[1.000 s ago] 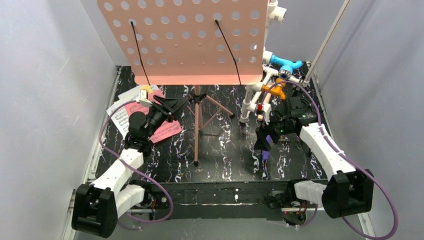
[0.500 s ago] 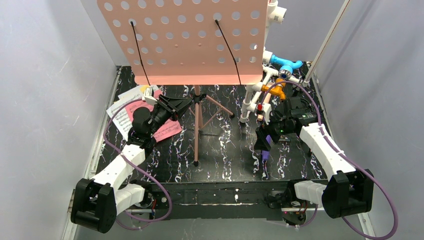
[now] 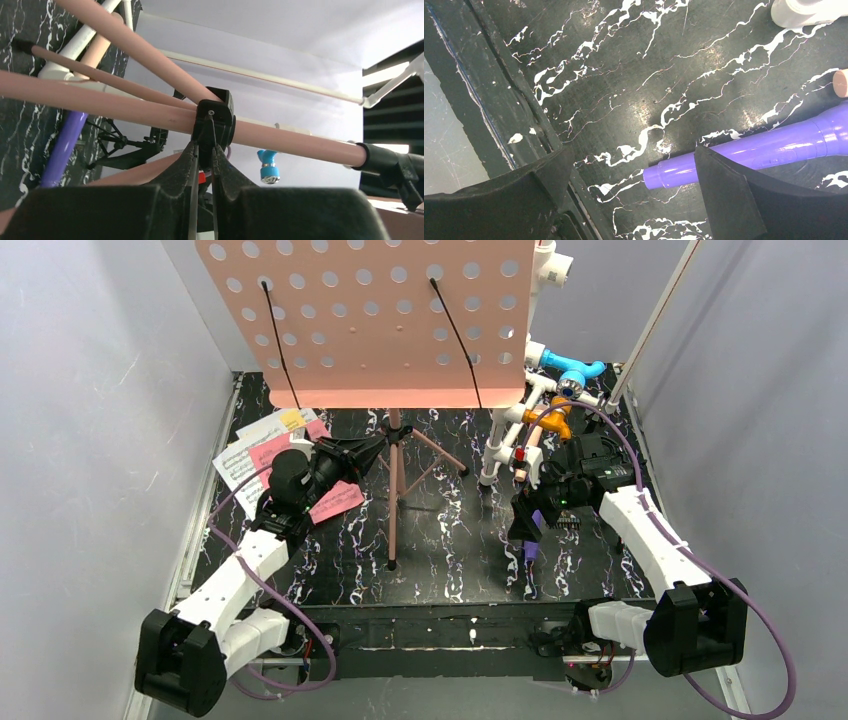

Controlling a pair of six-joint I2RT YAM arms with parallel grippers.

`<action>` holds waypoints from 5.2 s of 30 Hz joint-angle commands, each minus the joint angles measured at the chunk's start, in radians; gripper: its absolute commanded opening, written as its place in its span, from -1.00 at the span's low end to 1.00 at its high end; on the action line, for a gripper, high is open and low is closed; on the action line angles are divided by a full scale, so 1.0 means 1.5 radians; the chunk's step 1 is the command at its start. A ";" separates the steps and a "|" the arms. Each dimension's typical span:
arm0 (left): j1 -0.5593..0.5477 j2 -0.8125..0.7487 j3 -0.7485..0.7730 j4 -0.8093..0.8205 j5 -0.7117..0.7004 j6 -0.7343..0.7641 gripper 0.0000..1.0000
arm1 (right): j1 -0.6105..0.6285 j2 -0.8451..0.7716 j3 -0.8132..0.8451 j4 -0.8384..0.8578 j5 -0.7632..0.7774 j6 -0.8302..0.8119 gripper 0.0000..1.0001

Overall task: Pack up the instrument practice props
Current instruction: Unscrew the knob on the music stand.

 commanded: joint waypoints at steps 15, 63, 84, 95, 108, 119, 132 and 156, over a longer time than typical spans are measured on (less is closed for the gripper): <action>-0.014 -0.077 0.024 -0.164 -0.042 -0.035 0.76 | 0.004 -0.020 0.011 0.007 0.004 0.000 1.00; 0.009 -0.295 -0.127 0.006 0.060 1.199 0.96 | 0.004 -0.006 0.014 0.008 0.009 0.004 1.00; 0.009 -0.120 -0.060 0.195 0.153 1.256 0.50 | 0.004 -0.010 0.014 0.006 0.009 0.001 1.00; 0.010 -0.105 -0.033 0.113 0.184 1.435 0.24 | 0.004 -0.005 0.015 0.005 0.010 0.002 1.00; 0.008 -0.044 0.012 0.086 0.209 1.476 -0.01 | 0.004 -0.004 0.016 0.002 0.013 0.002 1.00; 0.010 -0.021 0.036 0.082 0.216 1.471 -0.25 | 0.004 -0.004 0.017 0.001 0.012 0.001 1.00; 0.009 -0.029 0.037 0.059 0.209 1.384 -0.90 | 0.004 -0.005 0.016 0.001 0.012 0.001 1.00; 0.008 -0.054 0.043 0.024 0.039 0.743 -0.56 | 0.004 -0.014 0.014 0.003 0.011 0.001 1.00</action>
